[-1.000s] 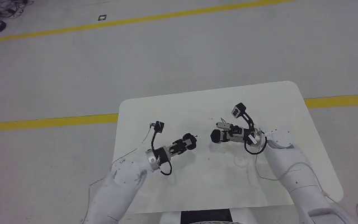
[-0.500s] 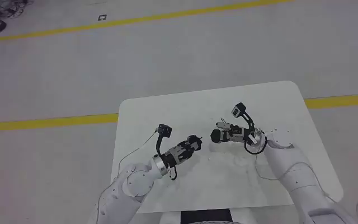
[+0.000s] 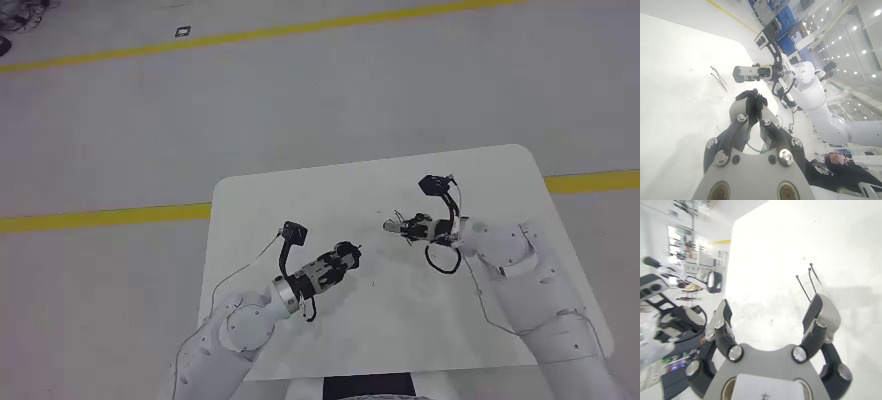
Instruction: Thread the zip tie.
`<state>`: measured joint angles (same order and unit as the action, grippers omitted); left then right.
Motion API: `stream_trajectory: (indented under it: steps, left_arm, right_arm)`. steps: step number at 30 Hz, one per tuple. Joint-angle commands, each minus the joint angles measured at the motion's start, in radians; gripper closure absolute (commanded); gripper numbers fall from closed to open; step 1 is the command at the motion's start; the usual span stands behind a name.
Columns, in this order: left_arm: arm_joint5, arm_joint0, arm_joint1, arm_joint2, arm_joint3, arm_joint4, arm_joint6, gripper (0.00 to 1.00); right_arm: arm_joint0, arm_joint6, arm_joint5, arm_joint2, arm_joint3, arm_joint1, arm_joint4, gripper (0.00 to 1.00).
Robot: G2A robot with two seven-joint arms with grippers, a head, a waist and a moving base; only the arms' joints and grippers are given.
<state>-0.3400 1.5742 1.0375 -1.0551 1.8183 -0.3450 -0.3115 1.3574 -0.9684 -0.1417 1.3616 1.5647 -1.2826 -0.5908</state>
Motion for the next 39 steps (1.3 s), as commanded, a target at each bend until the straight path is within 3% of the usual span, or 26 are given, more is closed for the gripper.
stream_trajectory:
  steps: [1, 6, 10, 18, 27, 31, 35, 39]
  left_arm:
    - [0.0, 0.0, 0.0, 0.0, 0.0, 0.0, 0.0, 1.0]
    - [0.001, 0.0, 0.0, 0.001, 0.0, 0.003, 0.002, 1.0]
    - [0.0, -0.011, 0.001, 0.006, -0.005, 0.058, 0.006, 1.0]
    - [0.0, -0.012, -0.017, 0.006, 0.014, 0.15, 0.045, 1.0]
    - [0.0, -0.012, -0.018, 0.006, 0.017, 0.151, 0.045, 1.0]
    - [0.0, -0.012, -0.018, 0.006, 0.017, 0.151, 0.045, 1.0]
    - [0.0, -0.012, -0.018, 0.006, 0.017, 0.151, 0.045, 1.0]
    - [0.0, -0.012, -0.018, 0.006, 0.017, 0.151, 0.045, 1.0]
  right_arm:
    - [0.007, 0.011, -0.01, -0.007, 0.018, 0.002, -0.001, 0.0]
    - [0.019, 0.039, -0.034, -0.011, 0.031, 0.005, 0.019, 0.0]
    - [0.019, 0.039, -0.034, -0.011, 0.031, 0.005, 0.019, 0.0]
    - [0.019, 0.039, -0.034, -0.011, 0.031, 0.005, 0.019, 0.0]
    - [0.012, 0.045, -0.016, -0.022, 0.037, 0.008, -0.016, 0.0]
    - [-0.033, -0.018, -0.033, -0.037, 0.014, 0.014, -0.022, 0.0]
    - [-0.11, -0.073, -0.053, -0.1, -0.065, 0.011, -0.029, 0.0]
    - [-0.174, -0.118, -0.04, -0.166, -0.133, 0.005, -0.05, 0.0]
